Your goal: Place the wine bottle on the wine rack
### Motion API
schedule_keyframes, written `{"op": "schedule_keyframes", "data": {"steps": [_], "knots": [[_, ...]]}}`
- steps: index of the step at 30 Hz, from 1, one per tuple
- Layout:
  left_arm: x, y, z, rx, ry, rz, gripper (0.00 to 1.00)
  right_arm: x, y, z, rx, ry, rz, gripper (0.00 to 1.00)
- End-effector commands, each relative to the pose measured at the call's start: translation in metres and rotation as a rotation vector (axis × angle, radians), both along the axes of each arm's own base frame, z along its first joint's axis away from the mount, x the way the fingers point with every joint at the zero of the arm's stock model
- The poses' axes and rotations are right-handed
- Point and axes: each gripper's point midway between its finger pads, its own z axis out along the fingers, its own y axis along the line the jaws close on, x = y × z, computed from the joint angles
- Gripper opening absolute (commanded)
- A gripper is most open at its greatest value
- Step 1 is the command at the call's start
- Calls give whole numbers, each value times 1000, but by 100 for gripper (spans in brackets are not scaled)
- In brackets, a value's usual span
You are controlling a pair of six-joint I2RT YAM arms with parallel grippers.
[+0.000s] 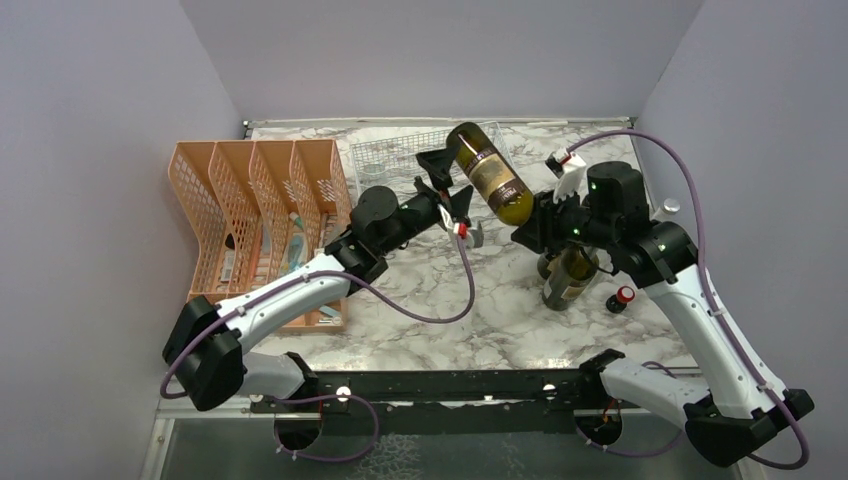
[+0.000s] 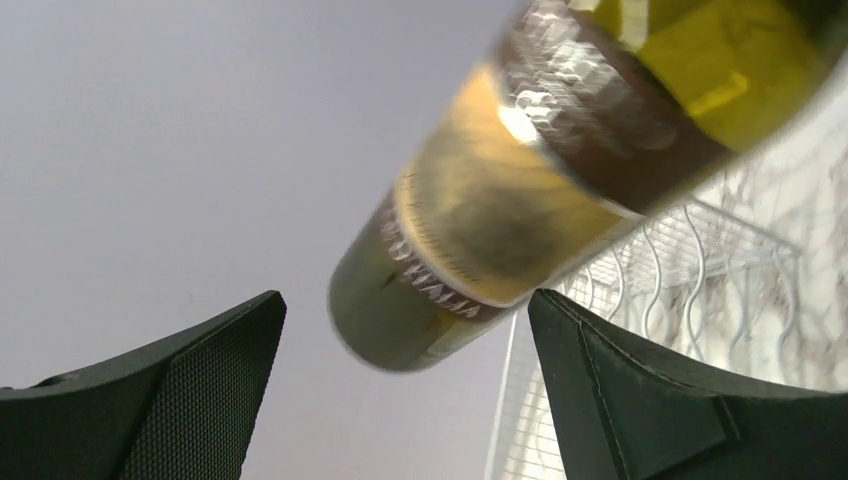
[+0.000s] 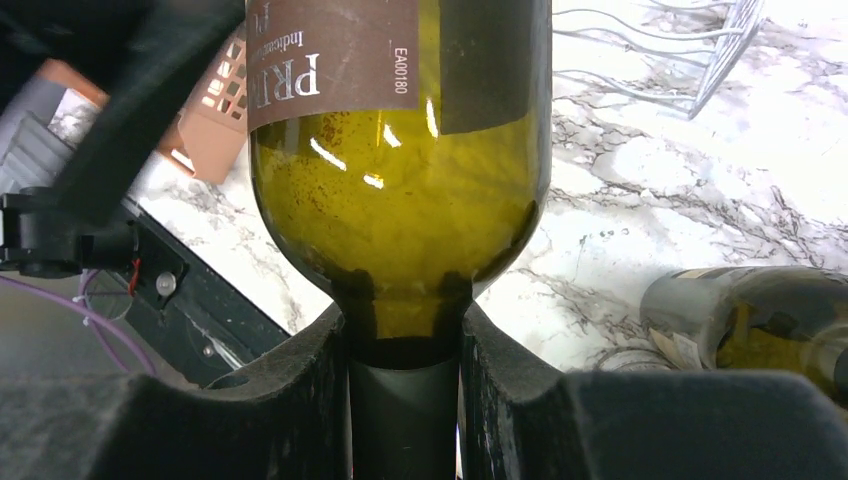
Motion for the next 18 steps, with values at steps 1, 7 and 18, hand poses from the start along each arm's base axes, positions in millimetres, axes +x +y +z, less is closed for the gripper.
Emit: {"op": "schedule_keyframes", "data": {"steps": [1,7,18], "knots": [[7,44,62,-558,383,146,99,16,9,36,85,-179,10,1],[4,70,60,-838,626,195,99,4,26,16,104,-132,149,1],[-9,75,63,-943,907,220,99,-30,59,-28,130,-22,377,1]]}}
